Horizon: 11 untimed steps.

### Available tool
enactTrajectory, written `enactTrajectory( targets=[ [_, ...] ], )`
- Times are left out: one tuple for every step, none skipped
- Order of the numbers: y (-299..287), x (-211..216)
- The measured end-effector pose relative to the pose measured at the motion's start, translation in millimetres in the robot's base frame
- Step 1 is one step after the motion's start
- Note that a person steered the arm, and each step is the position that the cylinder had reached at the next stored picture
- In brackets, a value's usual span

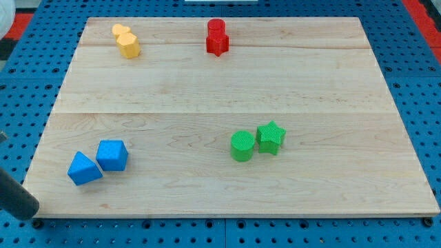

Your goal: Separate the blue cube from blue triangle

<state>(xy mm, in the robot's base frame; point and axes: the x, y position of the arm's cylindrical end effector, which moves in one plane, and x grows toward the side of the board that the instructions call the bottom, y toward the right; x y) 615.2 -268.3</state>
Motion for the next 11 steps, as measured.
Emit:
enactTrajectory(
  targets=[
    [35,-25],
    [69,-36],
    [71,-58],
    [74,-74],
    [109,-74],
    [148,-77],
    [157,-127],
    [194,-152],
    [203,-122],
    [191,-58],
    [150,-34]
  ],
)
